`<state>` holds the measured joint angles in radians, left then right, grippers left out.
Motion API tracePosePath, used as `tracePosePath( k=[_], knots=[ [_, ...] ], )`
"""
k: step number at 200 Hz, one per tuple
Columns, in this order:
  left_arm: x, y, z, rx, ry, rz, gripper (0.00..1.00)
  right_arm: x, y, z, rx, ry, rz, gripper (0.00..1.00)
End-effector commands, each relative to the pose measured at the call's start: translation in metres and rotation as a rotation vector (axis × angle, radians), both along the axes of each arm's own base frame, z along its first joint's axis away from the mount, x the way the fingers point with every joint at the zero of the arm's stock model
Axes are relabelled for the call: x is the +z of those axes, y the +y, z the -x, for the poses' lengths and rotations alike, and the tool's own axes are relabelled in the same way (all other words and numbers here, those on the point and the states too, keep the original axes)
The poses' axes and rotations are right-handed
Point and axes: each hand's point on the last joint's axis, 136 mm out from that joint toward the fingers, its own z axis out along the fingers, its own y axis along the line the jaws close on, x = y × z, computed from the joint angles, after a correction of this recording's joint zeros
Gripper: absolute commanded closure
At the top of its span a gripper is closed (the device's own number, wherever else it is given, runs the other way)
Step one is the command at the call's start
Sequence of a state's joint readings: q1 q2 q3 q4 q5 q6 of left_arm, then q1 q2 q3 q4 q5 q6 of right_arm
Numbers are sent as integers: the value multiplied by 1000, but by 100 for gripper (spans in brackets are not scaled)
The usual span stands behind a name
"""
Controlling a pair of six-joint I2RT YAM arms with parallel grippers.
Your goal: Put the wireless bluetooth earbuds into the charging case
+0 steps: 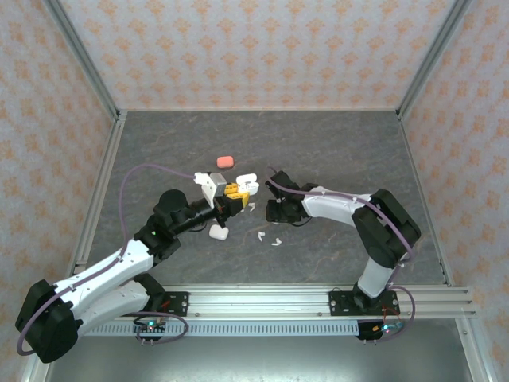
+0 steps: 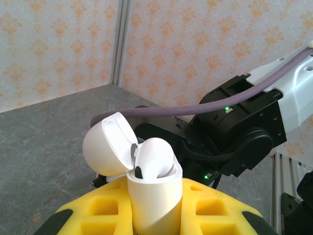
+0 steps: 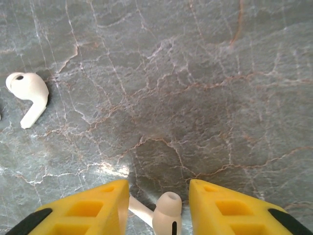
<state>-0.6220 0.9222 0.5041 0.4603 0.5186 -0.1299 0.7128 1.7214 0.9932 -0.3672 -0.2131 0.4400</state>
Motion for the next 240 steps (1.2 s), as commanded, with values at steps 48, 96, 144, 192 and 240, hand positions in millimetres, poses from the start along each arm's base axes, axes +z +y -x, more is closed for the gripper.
tracePosePath(
  k=[48,96,144,192,240],
  knots=[
    [13,0,3,-4,-47,7,100,0,-1,-18,15,-47,86,60],
    [13,1,3,0,-50,3,100,-14,-3,-3,44,1,129,60],
    [12,1,2,2,-46,0,100,-19,-13,19,62,36,162,60],
    [12,1,3,0,-46,1,100,-18,-26,32,70,51,191,59],
    [12,1,3,1,-42,2,100,-14,-38,38,74,47,233,59]
  ],
)
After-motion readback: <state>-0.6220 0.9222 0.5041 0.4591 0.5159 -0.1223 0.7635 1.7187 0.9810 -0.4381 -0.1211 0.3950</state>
